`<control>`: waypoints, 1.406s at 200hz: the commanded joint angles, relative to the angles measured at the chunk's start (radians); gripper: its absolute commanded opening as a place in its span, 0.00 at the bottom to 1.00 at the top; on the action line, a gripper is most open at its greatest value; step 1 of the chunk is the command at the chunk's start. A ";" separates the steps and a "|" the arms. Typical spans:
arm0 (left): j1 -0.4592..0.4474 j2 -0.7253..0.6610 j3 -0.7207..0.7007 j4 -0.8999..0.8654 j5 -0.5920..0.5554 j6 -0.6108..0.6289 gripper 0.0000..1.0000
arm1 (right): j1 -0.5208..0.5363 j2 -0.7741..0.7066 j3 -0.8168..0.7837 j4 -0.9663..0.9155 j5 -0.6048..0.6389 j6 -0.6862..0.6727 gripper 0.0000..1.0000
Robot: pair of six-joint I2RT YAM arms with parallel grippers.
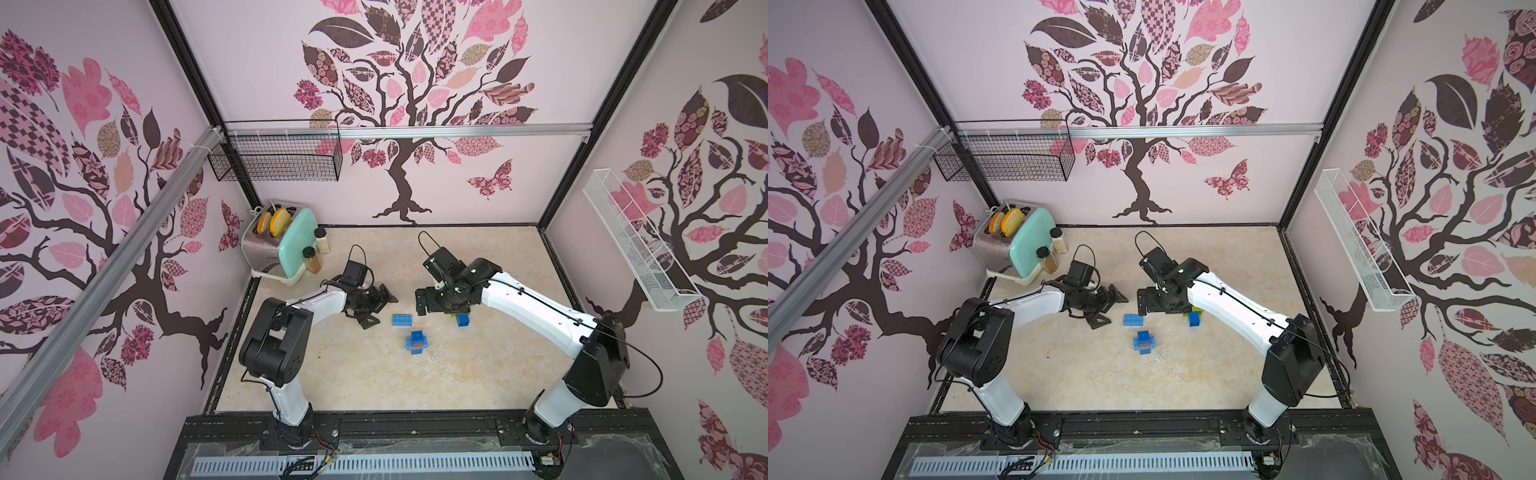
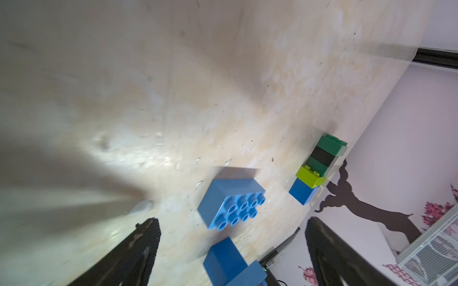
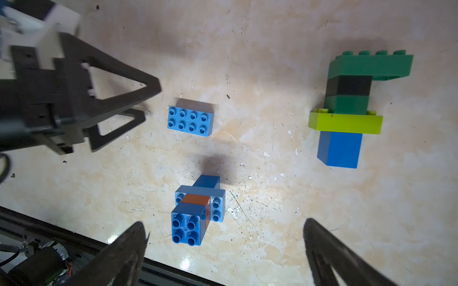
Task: Assemble the letter f with lego
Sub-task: Move the lego brick at the center of the board, then pick up the lego brick from the center of the board.
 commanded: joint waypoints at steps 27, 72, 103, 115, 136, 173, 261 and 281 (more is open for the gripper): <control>0.076 -0.276 0.001 -0.374 -0.093 0.295 0.98 | 0.001 0.136 0.150 0.041 -0.051 -0.032 0.99; 0.105 -0.496 -0.133 -0.489 -0.070 0.303 0.98 | 0.016 0.320 0.235 0.110 -0.022 -0.159 0.99; 0.179 -0.525 -0.183 -0.525 -0.024 0.317 0.98 | 0.018 0.447 0.335 0.042 -0.072 -0.076 0.99; 0.195 -0.525 -0.183 -0.539 -0.026 0.335 0.98 | 0.020 0.461 0.335 0.046 -0.076 -0.037 0.99; 0.197 -0.519 -0.186 -0.525 -0.016 0.328 0.98 | 0.022 0.495 0.351 0.037 -0.067 0.007 0.99; 0.196 -0.502 -0.191 -0.515 0.000 0.330 0.97 | 0.040 0.549 0.347 0.048 -0.088 0.044 0.99; 0.196 -0.511 -0.223 -0.510 -0.001 0.323 0.96 | 0.054 0.587 0.340 0.042 -0.040 0.124 0.89; 0.195 -0.517 -0.225 -0.512 -0.004 0.322 0.96 | 0.057 0.599 0.339 0.038 -0.029 0.138 0.87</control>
